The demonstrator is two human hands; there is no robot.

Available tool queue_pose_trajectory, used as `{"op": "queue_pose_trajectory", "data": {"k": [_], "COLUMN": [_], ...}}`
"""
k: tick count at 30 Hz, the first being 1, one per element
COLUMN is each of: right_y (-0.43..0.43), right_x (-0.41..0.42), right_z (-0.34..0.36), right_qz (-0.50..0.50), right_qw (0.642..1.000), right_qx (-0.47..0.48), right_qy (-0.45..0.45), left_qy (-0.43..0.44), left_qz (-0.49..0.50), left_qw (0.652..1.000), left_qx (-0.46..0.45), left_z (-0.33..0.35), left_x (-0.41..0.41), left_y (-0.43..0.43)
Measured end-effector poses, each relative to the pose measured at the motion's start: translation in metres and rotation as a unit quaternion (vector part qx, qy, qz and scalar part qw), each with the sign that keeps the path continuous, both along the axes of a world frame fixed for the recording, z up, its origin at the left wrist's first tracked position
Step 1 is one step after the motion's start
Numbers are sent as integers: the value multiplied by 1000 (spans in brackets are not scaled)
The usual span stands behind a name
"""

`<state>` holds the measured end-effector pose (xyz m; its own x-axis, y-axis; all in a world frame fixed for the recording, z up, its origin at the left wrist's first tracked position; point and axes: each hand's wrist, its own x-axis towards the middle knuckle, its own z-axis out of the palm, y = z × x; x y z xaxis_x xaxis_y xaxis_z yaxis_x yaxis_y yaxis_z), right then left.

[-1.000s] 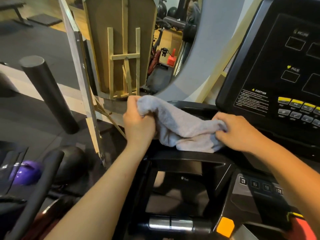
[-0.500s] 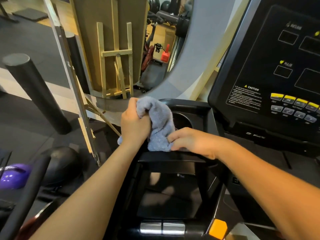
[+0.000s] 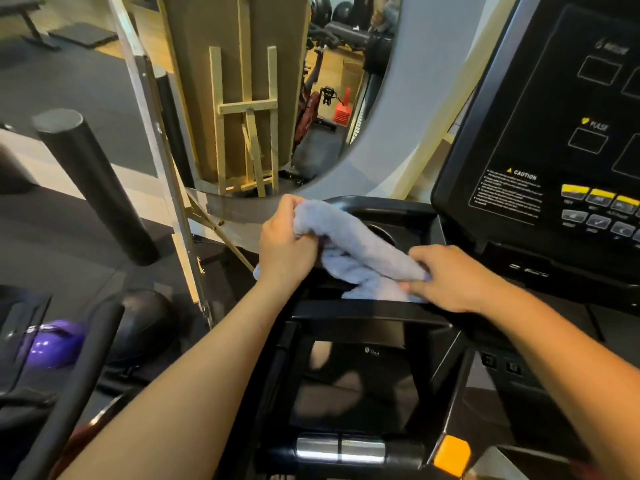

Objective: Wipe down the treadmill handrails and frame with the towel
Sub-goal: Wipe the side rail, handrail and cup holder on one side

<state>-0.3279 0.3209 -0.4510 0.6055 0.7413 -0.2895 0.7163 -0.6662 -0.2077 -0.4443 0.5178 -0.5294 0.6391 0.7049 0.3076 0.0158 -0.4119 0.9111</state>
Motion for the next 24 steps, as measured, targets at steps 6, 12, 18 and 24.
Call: {"op": "queue_pose_trajectory", "data": {"k": [6, 12, 18, 24], "right_y": [15, 32, 47, 66], "right_x": [-7, -13, -42, -42], "right_z": [4, -4, -23, -20], "right_qz": [38, -21, -12, -42], "right_qw": [996, 963, 987, 998], "right_qx": [-80, -36, 7, -40], "right_qy": [0, 267, 159, -7], "left_qy": [-4, -30, -66, -50], "left_qz": [-53, -46, -41, -32], "left_qw": [997, 998, 997, 998], "left_qx": [52, 0, 3, -3], "left_z": [1, 0, -2, -3], "left_x": [-2, 2, 4, 2], "left_y": [-5, -1, 1, 3]}}
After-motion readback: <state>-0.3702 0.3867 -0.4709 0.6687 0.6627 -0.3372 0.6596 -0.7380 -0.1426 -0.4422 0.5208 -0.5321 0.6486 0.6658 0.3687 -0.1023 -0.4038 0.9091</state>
